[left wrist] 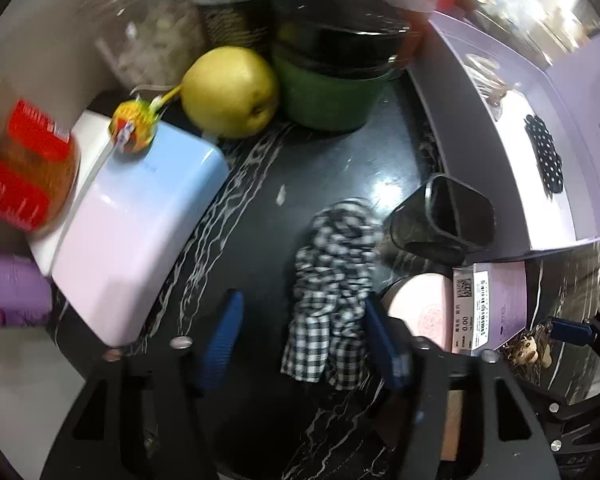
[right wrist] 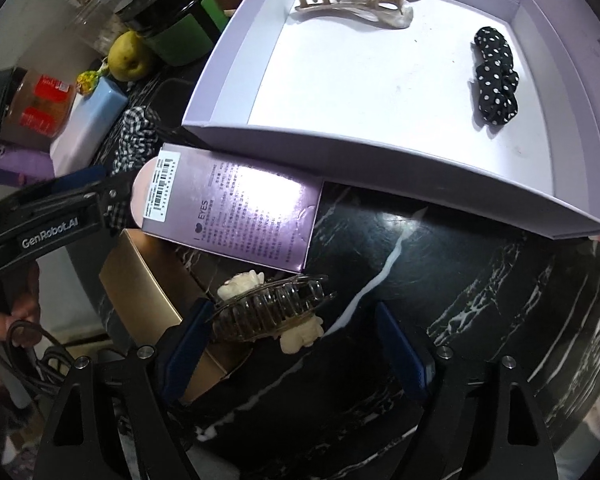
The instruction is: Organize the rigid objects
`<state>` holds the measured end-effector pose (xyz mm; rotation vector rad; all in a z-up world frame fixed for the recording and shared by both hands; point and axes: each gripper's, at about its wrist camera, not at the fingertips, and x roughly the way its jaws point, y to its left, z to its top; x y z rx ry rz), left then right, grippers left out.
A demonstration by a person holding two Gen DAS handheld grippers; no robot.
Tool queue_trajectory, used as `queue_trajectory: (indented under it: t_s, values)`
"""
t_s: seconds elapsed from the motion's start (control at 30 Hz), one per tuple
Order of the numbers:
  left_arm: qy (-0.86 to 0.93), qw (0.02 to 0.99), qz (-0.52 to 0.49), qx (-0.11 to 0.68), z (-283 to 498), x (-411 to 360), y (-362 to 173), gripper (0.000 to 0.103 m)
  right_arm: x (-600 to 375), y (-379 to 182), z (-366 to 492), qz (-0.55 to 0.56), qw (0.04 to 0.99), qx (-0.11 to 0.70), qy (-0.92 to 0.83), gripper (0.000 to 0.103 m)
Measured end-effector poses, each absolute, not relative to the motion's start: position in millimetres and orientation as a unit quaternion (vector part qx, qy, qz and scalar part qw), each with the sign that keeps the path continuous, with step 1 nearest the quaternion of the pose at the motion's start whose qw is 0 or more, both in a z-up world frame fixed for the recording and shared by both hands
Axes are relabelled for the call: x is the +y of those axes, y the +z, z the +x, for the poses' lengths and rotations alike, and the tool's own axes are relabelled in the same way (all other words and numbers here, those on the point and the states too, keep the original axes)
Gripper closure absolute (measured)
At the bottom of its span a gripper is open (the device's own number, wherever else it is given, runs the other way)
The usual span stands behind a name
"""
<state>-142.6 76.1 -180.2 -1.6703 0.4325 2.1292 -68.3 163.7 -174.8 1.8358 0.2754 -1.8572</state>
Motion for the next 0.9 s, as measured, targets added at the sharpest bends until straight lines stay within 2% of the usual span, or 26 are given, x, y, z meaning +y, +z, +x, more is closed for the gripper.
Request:
queue_trajectory:
  t_s: [0.03, 0.07, 0.13, 0.17, 0.23, 0.9]
  values:
    - [0.763, 0.203, -0.593, 0.160, -142, 78, -179, 0.065, 163, -175, -68, 0.676, 0.255, 0.102, -0.683, 0.020]
    - [0.762, 0.205, -0.591, 0.165, -141, 81, -178, 0.075, 163, -176, -67, 0.677, 0.255, 0.103, -0.683, 0.021]
    - [0.760, 0.212, -0.592, 0.163, -141, 83, -178, 0.079, 163, -178, -66, 0.679, 0.254, 0.101, -0.681, 0.026]
    - [0.760, 0.215, -0.593, 0.158, -142, 83, -177, 0.080, 162, -177, -65, 0.676, 0.254, 0.102, -0.684, 0.029]
    - [0.759, 0.217, -0.594, 0.154, -142, 82, -177, 0.080, 161, -175, -65, 0.674, 0.257, 0.105, -0.684, 0.048]
    - [0.751, 0.212, -0.616, 0.109, -123, 52, -162, 0.080, 164, -160, -52, 0.664, 0.279, 0.097, -0.687, 0.049]
